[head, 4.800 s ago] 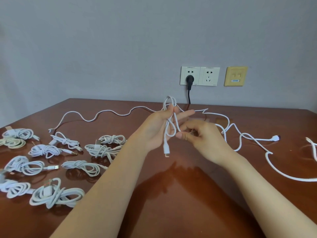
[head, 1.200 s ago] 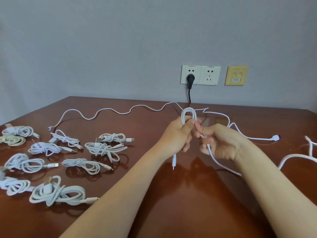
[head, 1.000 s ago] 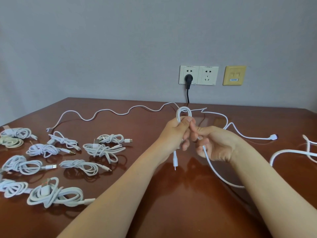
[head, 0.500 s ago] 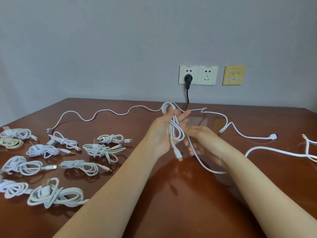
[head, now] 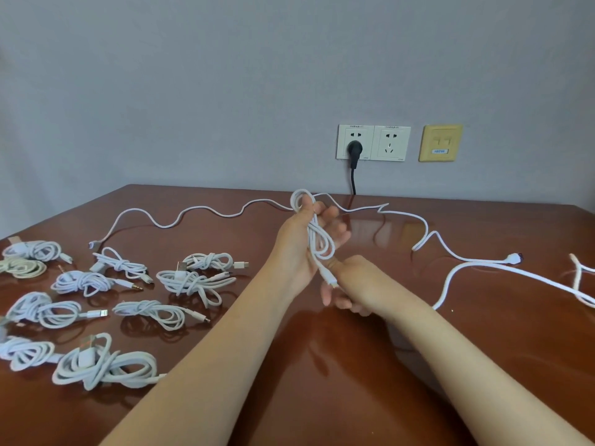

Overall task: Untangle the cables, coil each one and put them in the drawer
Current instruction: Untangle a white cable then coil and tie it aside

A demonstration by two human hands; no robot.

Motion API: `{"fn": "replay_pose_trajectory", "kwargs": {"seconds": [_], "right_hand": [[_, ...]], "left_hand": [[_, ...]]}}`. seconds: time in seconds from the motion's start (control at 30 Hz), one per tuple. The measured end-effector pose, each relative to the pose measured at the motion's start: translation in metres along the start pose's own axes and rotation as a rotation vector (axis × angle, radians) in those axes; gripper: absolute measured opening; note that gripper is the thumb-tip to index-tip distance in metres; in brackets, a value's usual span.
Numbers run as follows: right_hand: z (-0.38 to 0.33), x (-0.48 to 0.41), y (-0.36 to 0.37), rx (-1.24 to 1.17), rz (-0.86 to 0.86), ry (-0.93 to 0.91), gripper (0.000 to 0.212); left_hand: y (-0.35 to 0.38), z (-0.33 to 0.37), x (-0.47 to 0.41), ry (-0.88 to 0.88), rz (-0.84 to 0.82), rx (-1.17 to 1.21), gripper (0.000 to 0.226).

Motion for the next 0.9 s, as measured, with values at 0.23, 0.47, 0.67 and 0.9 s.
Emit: {"fn": "replay_pose_trajectory", "kwargs": {"seconds": [0.23, 0.47, 0.67, 0.9], "right_hand": [[-0.022, 0.019, 0.01, 0.619, 0.131, -0.369, 0.011], [-0.026, 0.022, -0.014, 0.607, 0.256, -0.533, 0.017], [-0.019, 0.019, -0.035, 0.461, 0.385, -0.477, 0.026], [-0.015, 0.019, -0.05, 0.378, 0.547, -0.458, 0.035]], "left_hand": [[-0.008, 0.004, -0.007, 0.116, 0.14, -0.289, 0.032], [-0.016, 0.014, -0.009, 0.155, 0.188, -0.375, 0.03], [-0.017, 0.013, -0.008, 0.11, 0.194, -0.6, 0.029], [-0.01, 0.005, 0.002, -0.047, -0.006, -0.716, 0.03]]}}
Point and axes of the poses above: each hand's wrist, its own x-axis away from the middle knuckle, its own y-axis out of the palm, z = x × y, the point moved 3 cm from there along -x, towards the middle knuckle, and after that the axes turned 5 degrees about z, right-handed, at the moved point
